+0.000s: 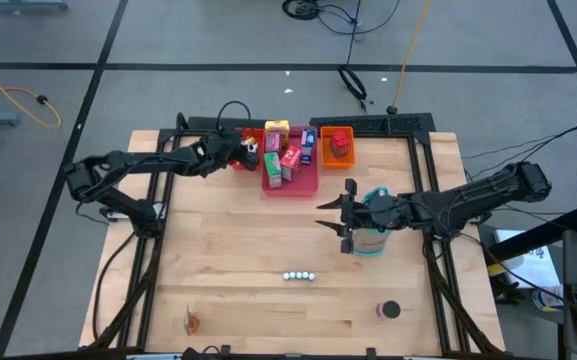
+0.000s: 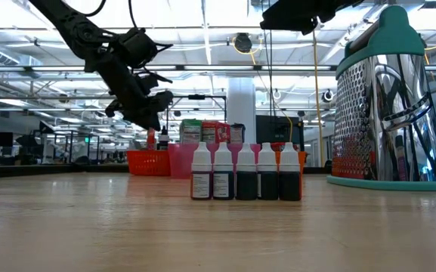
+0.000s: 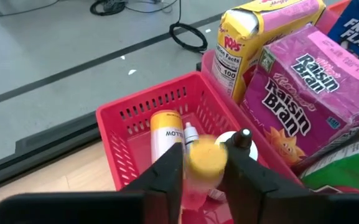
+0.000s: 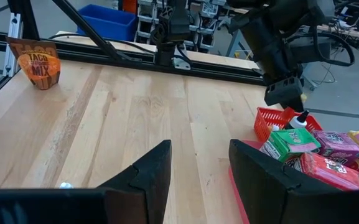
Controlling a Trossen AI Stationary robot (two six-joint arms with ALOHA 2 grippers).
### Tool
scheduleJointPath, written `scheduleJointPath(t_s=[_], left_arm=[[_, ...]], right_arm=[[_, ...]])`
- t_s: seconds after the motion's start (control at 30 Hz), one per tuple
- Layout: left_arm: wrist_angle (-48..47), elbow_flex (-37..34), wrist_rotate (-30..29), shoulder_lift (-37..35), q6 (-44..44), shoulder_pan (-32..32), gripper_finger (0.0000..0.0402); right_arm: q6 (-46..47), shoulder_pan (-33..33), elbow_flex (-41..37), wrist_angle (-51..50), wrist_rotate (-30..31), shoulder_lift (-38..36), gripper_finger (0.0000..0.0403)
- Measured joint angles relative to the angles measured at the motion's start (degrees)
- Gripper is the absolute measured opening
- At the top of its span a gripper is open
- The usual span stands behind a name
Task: Pick & Place Kitchen Items
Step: Put the small yellow food coloring bottle into the red bin, then put the small brown food coloring bottle into the red bin
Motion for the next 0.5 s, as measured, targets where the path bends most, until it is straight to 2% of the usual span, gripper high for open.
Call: scheduleJointPath(t_s=[0.23,0.5], left_arm=[[0.19,0.0,0.0,0.0,0.31,0.0,0.0176],[0.0,0.0,0.04,-0.31,1.9,-0.44,0.0201]], right_arm=[[0.0,-0.09,0.0,0.0,-0.02,0.0,0.0155],[0.01,-0.09,0.0,0.0,-0.02,0.0,0.0155]])
